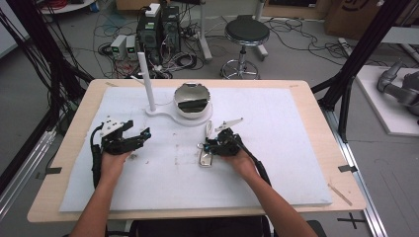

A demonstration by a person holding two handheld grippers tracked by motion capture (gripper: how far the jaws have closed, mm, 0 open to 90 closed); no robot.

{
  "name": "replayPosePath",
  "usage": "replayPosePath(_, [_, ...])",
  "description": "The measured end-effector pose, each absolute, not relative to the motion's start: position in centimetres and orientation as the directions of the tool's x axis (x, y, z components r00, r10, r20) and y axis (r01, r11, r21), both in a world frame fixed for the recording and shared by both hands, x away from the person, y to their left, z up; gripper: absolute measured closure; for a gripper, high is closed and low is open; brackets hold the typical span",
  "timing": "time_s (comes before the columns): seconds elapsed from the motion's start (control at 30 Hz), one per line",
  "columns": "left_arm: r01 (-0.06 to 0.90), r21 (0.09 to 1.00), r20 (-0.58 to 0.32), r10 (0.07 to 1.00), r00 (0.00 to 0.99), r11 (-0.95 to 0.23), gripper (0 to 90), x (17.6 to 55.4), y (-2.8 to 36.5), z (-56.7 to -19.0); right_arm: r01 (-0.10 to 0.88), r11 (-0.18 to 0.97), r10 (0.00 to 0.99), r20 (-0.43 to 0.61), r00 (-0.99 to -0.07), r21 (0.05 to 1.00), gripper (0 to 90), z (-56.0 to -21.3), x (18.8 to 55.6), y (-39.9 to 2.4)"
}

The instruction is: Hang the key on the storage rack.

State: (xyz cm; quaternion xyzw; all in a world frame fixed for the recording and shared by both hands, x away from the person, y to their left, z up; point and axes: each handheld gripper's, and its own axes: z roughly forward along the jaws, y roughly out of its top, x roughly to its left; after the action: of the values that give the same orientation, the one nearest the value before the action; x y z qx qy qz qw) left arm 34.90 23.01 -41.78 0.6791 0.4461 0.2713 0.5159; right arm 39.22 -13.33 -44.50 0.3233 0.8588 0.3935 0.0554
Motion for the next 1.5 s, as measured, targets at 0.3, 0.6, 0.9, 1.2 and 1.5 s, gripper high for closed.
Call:
replayPosePath(0.3, [0.328, 0.942, -0.090, 0.884, 0.460, -0.075, 25.4, 34.9, 23.0, -41.7, 0.471, 0.514, 0.497, 0.198, -0.845, 0.717, 65.2, -44.8, 36.6, -10.6])
replayPosePath(0.6, [0.363, 0.929, -0.126, 0.864, 0.488, -0.069, 35.8, 34.9, 22.1, -41.8, 0.454, 0.464, 0.555, 0.149, -0.818, 0.761, 50.4, -43.1, 36.3, -14.5])
replayPosePath(0.9, [0.449, 0.888, -0.168, 0.838, 0.520, -0.100, 37.4, 35.4, 17.9, -42.6, 0.487, 0.339, 0.741, 0.090, -0.665, 0.805, 42.1, -42.1, 36.1, -24.4])
replayPosePath(1.2, [0.485, 0.861, -0.162, 0.822, 0.546, -0.153, 31.2, 36.2, 14.0, -44.0, 0.471, 0.356, 0.837, -0.051, -0.545, 0.807, 28.4, -41.7, 35.0, -30.2])
replayPosePath(1.5, [0.509, 0.821, -0.108, 0.804, 0.585, -0.261, 28.8, 37.2, 8.4, -44.3, 0.473, 0.326, 0.865, -0.056, -0.498, 0.819, 28.6, -41.8, 35.0, -32.0])
